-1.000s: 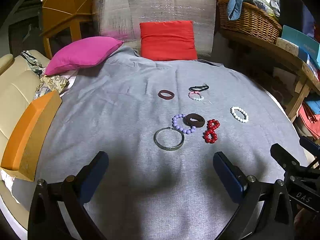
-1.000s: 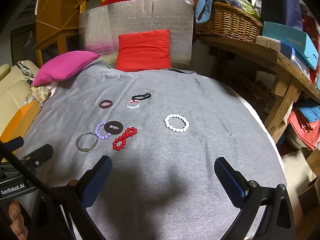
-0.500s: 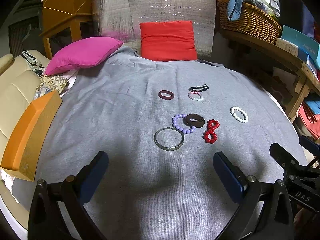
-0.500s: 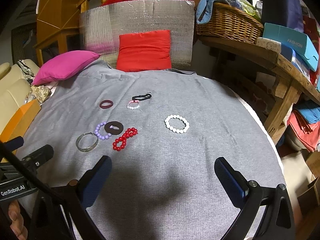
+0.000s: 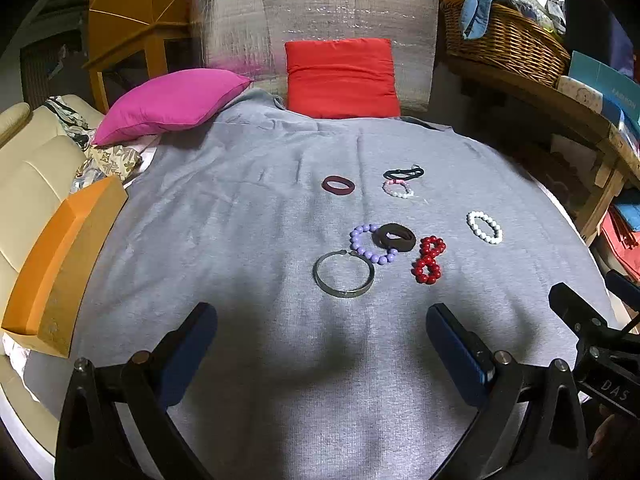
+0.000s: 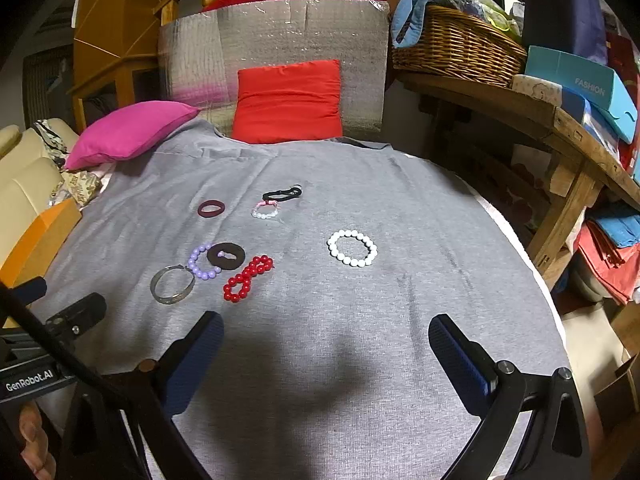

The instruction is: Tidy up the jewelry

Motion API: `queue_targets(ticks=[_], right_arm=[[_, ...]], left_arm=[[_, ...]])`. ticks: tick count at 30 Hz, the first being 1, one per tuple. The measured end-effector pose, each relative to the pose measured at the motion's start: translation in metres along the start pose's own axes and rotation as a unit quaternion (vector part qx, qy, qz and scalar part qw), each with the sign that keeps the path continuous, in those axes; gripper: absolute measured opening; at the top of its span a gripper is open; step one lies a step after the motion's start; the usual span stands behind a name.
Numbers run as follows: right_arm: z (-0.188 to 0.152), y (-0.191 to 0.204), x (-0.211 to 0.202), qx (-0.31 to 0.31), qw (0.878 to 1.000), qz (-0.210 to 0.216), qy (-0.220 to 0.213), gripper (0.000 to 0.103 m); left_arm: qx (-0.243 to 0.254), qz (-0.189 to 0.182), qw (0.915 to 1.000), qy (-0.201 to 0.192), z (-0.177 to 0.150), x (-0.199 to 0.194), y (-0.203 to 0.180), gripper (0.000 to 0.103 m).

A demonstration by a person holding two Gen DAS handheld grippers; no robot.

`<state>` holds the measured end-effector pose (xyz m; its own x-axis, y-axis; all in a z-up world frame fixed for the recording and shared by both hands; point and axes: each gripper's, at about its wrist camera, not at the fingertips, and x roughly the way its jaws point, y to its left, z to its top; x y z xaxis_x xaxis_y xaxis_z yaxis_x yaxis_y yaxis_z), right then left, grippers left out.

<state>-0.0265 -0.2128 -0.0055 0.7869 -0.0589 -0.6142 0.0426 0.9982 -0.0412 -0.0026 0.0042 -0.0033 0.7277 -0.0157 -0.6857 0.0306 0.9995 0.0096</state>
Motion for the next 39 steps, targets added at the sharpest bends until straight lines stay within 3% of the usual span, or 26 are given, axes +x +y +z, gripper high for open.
queue_targets(ticks=[39], right_arm=[[-0.0008,-0.0009,0.0012,-0.003,1.0,-0.002,-0.001,0.103]], left_arm=[[0.005,0.004,1.0,0.001,-0.0016,-0.0009,-0.0006,0.103]])
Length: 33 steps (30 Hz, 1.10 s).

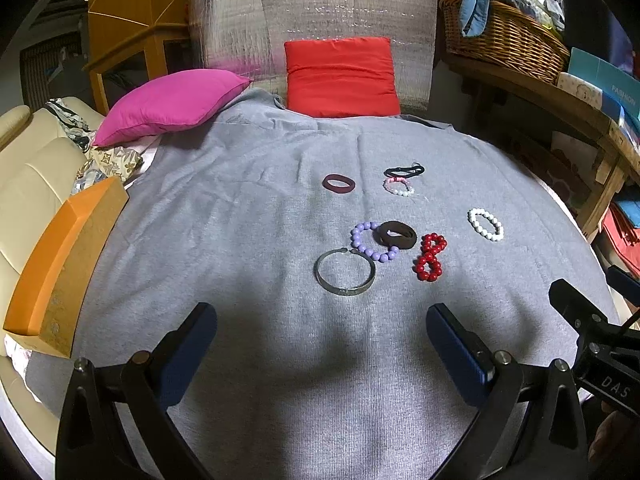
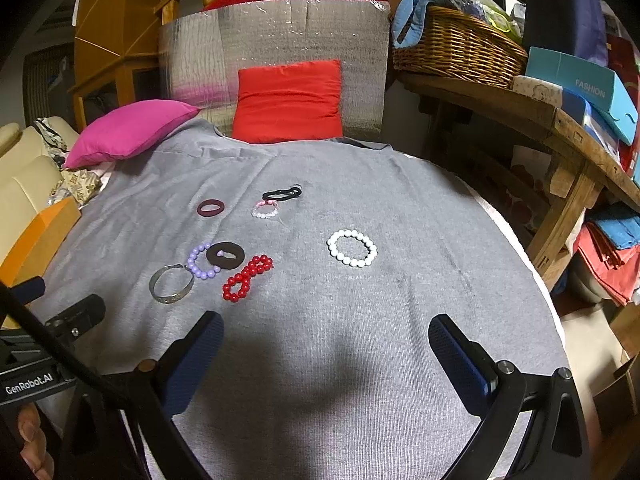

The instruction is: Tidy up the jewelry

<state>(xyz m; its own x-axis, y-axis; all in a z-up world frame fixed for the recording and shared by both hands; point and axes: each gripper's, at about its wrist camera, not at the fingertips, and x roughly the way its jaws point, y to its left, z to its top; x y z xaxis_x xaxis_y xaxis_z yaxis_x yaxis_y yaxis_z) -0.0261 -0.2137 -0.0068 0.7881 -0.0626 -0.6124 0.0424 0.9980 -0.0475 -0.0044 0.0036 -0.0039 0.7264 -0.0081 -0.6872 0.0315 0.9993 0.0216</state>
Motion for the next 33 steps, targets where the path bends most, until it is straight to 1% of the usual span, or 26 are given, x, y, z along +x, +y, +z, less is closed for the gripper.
queue_targets(ticks=[6,9,11,15,17,20,22,24,25,27,29,31,33], right_arm=[[-0.001,-0.004,0.001,0.001,1.0,0.002,0.001,0.103],[-0.004,-0.01,0.002,0.001,1.0,0.003,0.003,0.103],[-0.007,-0.019,0.005,0.009,1.0,0.015,0.011,0.103],[-0.013,-0.045,0.021,0.054,0.996,0.041,0.049,0.103],[-0.016,-0.055,0.029,0.074,0.994,0.051,0.059,0.103],[-0.013,-0.067,0.041,0.093,0.992,0.06,0.06,0.103],[-0.005,-0.073,0.051,0.102,0.99,0.076,0.061,0.103],[0.004,-0.077,0.063,0.108,0.988,0.088,0.065,0.103],[0.009,-0.078,0.071,0.109,0.987,0.092,0.069,0.102],[0.022,-0.081,0.091,0.115,0.985,0.1,0.078,0.096],[0.036,-0.085,0.118,0.126,0.982,0.101,0.099,0.084],[0.047,-0.088,0.143,0.131,0.98,0.095,0.116,0.077],[0.056,-0.091,0.164,0.132,0.979,0.082,0.13,0.075]], left_arm=[[-0.002,-0.01,0.9999,0.008,-0.003,0.003,0.007,0.103],[-0.014,-0.021,0.9991,0.033,-0.01,0.014,0.024,0.103],[-0.032,-0.033,0.9968,0.065,-0.018,0.028,0.042,0.103],[-0.05,-0.024,0.9946,0.088,-0.031,0.043,0.067,0.103],[-0.053,-0.026,0.9942,0.09,-0.032,0.045,0.071,0.103],[-0.043,-0.029,0.9959,0.075,-0.031,0.043,0.066,0.103],[-0.025,-0.037,0.9964,0.072,-0.03,0.044,0.059,0.103],[-0.018,-0.045,0.9961,0.074,-0.029,0.046,0.055,0.103],[-0.018,-0.05,0.9958,0.075,-0.029,0.048,0.053,0.103],[-0.022,-0.054,0.9954,0.076,-0.029,0.051,0.056,0.103],[-0.03,-0.056,0.9949,0.079,-0.029,0.055,0.06,0.103],[-0.037,-0.054,0.9946,0.08,-0.028,0.058,0.065,0.103],[-0.044,-0.054,0.9944,0.08,-0.027,0.061,0.07,0.103]])
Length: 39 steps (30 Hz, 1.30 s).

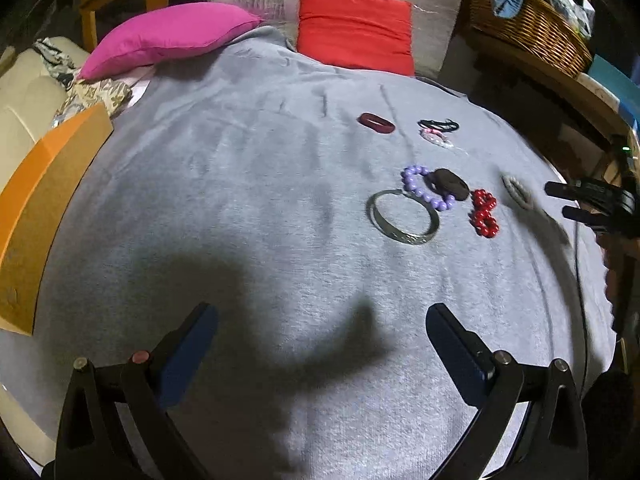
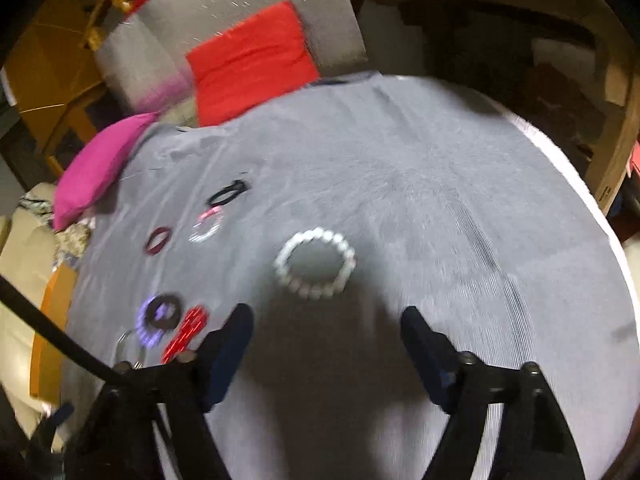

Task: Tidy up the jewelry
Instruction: 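Grasp the white pearl bracelet with the right tool while the left tool moves toward the maroon ring, then grasp the maroon ring with the left tool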

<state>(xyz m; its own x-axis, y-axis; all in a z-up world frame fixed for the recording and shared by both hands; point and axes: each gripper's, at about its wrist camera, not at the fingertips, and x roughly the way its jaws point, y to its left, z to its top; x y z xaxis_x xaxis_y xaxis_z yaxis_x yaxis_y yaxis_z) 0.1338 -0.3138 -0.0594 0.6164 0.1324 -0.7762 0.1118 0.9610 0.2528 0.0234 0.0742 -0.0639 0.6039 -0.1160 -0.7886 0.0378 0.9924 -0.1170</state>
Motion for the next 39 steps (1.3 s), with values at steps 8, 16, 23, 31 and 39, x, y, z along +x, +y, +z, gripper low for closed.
queue_targets(ticks=[8,16,23,31,39], right_arm=[[0.027,-0.001,0.048,0.011,0.998,-0.028,0.049,0.057],[0.034,-0.002,0.06,-0.003,0.995,-0.057,0.077,0.01],[0.015,-0.013,0.009,0.03,0.999,0.014,0.008,0.01],[-0.016,-0.018,-0.034,0.053,0.989,0.121,-0.06,0.01],[-0.02,-0.008,-0.034,0.049,0.981,0.171,-0.082,0.01]], left_arm=[[-0.016,-0.002,0.9999,0.004,0.007,0.012,0.009,0.103],[-0.013,0.004,0.9999,0.004,0.007,0.013,0.008,0.103],[-0.007,0.003,0.9999,-0.007,0.024,0.007,0.003,0.103],[0.006,-0.005,1.0,0.0,0.104,0.037,-0.017,0.103],[-0.025,0.006,0.9978,0.06,0.184,0.11,-0.035,0.103]])
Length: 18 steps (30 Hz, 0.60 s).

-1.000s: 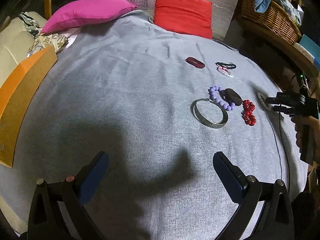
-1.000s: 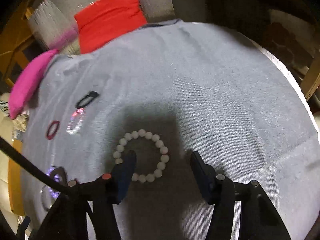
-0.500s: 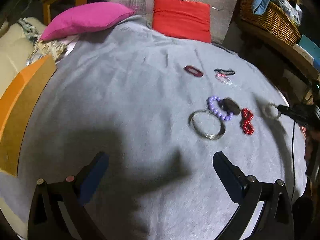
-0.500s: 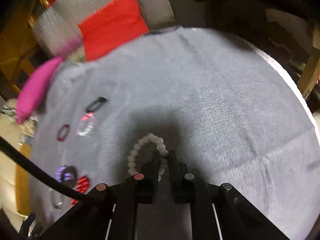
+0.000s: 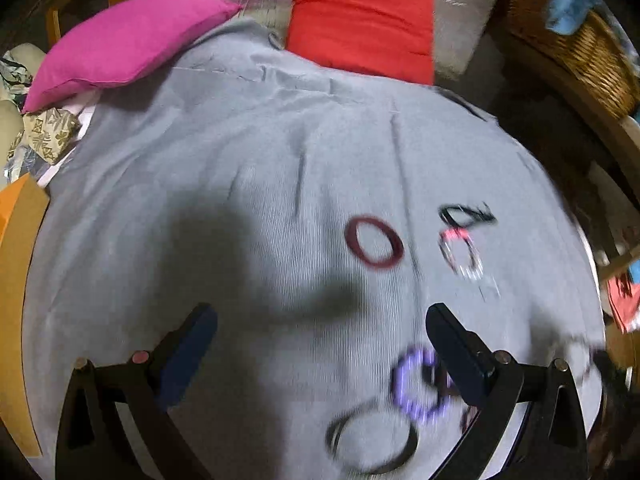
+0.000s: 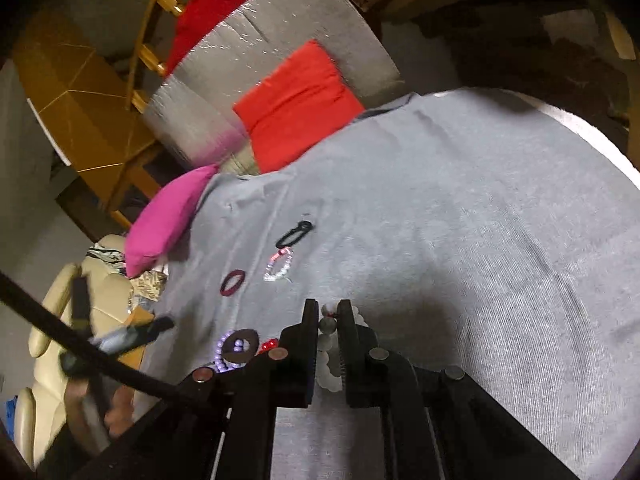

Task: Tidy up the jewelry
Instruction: 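Grasp the maroon ring with the left tool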

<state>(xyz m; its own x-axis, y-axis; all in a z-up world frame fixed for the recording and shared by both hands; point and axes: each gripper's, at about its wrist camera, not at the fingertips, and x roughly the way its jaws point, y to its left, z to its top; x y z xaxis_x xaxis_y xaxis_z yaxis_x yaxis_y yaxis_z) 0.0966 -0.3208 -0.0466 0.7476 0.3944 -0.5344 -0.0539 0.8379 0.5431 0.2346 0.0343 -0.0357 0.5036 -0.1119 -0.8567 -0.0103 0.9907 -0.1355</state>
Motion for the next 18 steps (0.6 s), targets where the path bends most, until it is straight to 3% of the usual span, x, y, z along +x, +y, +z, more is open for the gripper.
queue_targets(ticks=[8,10,11,12,13,14,15,16,17,18], right_arm=[[0.002,-0.004,0.0,0.002,1.0,0.017,-0.003,0.01],[0.001,-0.003,0.001,0.0,1.0,0.02,-0.001,0.01],[0.001,-0.003,0.001,-0.001,1.0,0.021,0.0,0.01],[0.001,-0.002,0.001,-0.002,1.0,0.021,0.0,0.01],[0.001,-0.002,0.001,-0.002,1.0,0.021,0.0,0.01],[0.001,-0.003,0.001,-0.001,1.0,0.022,-0.001,0.01],[0.001,-0.003,0.0,-0.001,1.0,0.021,-0.002,0.01],[0.001,-0.003,0.0,-0.001,1.0,0.02,-0.002,0.01],[0.0,-0.003,0.001,-0.001,1.0,0.02,-0.002,0.01],[0.0,-0.003,0.001,-0.002,1.0,0.019,-0.001,0.01]], left_arm=[[-0.029,0.018,0.9985,0.043,0.035,0.048,-0.015,0.1],[-0.035,0.029,0.9965,0.07,0.035,0.061,-0.012,0.086],[-0.039,0.035,0.9939,0.097,0.033,0.072,-0.01,0.068],[-0.041,0.044,0.9928,0.104,0.032,0.076,-0.008,0.062],[-0.042,0.045,0.9936,0.094,0.032,0.074,-0.007,0.06],[-0.04,0.05,0.994,0.089,0.032,0.072,-0.007,0.046],[-0.038,0.052,0.9943,0.085,0.032,0.069,-0.006,0.025],[-0.04,0.038,0.995,0.083,0.034,0.064,-0.003,0.012],[-0.047,0.023,0.9951,0.084,0.035,0.06,0.0,0.005],[-0.05,0.017,0.9953,0.081,0.036,0.056,0.002,0.005]])
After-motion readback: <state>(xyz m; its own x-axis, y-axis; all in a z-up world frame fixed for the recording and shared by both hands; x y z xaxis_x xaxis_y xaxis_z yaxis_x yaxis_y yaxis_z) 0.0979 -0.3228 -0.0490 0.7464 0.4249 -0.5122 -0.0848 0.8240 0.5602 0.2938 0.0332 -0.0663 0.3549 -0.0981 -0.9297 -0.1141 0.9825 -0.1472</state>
